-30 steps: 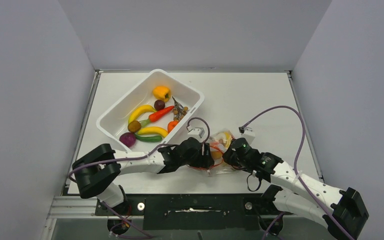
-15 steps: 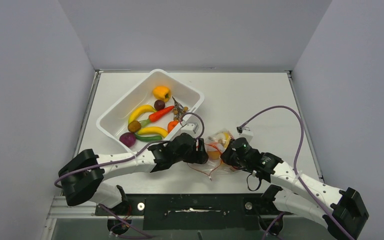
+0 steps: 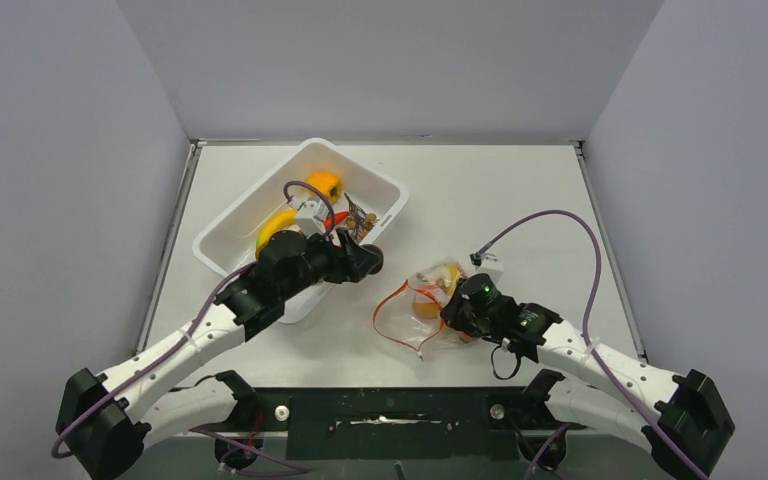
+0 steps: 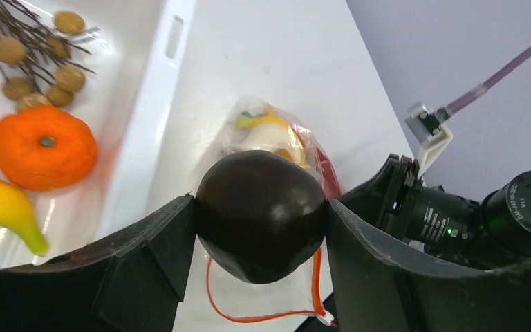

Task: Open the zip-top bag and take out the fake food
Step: Place the fake fruit in the bin.

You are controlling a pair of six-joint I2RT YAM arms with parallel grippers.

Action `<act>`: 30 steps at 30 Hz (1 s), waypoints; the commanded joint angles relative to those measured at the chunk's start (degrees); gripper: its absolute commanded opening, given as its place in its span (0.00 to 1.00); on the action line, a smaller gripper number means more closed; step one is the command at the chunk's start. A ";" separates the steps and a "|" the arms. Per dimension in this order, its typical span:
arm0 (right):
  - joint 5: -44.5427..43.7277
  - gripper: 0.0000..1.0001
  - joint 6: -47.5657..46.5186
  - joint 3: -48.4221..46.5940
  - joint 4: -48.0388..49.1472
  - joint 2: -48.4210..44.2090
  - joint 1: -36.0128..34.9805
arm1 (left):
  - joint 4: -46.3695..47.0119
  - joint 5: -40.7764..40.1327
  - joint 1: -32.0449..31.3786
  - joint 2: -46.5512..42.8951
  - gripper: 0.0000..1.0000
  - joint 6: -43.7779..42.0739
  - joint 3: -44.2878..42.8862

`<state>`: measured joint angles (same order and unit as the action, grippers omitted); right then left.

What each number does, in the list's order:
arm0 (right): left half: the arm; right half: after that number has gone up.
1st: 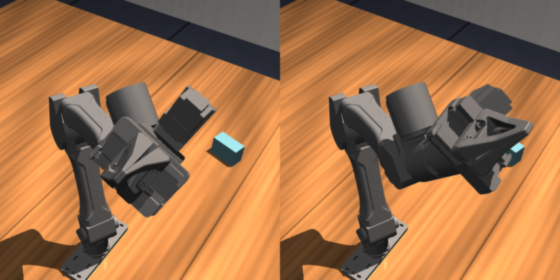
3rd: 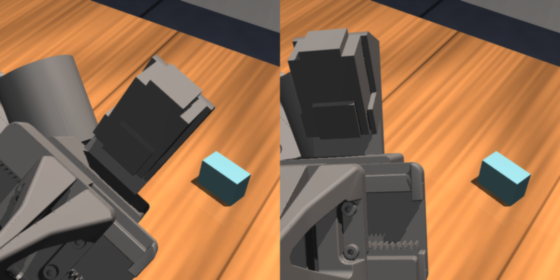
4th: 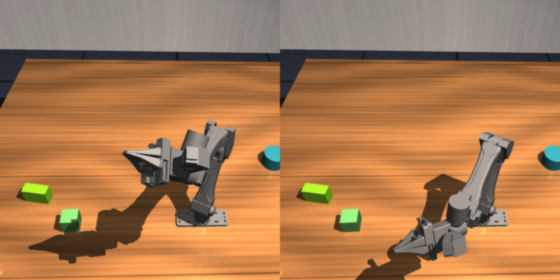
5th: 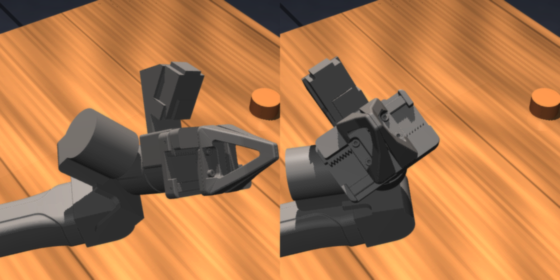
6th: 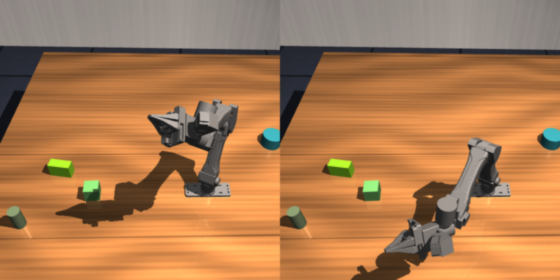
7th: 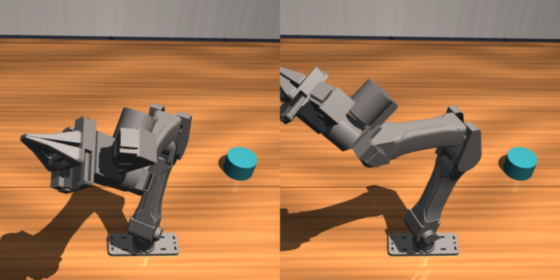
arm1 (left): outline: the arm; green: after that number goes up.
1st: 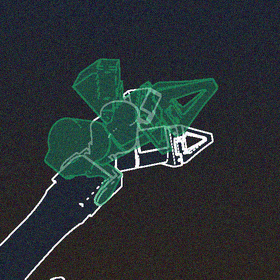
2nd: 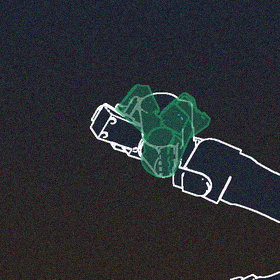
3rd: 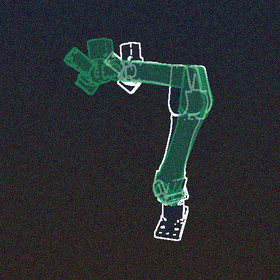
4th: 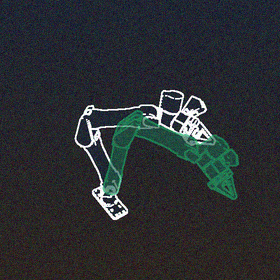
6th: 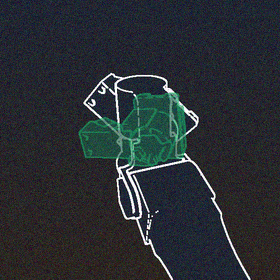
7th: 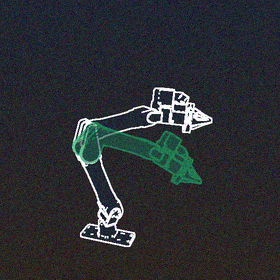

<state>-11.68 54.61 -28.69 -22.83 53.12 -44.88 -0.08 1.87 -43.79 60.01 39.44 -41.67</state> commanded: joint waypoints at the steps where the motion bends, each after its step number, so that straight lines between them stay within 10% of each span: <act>1: 0.00 0.08 -0.73 -1.28 1.44 0.01 0.65 | -1.90 3.36 5.01 -5.06 0.00 -3.16 -0.60; 13: 0.84 0.08 -0.57 -1.71 0.72 -0.50 1.20 | -17.65 2.06 26.05 -7.16 0.00 -1.86 -0.12; 30: 2.01 0.08 -0.57 -1.90 -0.55 -3.25 1.91 | -15.92 2.94 41.15 22.42 0.07 -13.04 -15.14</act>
<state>-9.74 54.41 -28.71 -23.66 51.53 -43.51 -18.79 4.69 -3.22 78.83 30.57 -51.70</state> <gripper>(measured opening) 0.081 0.618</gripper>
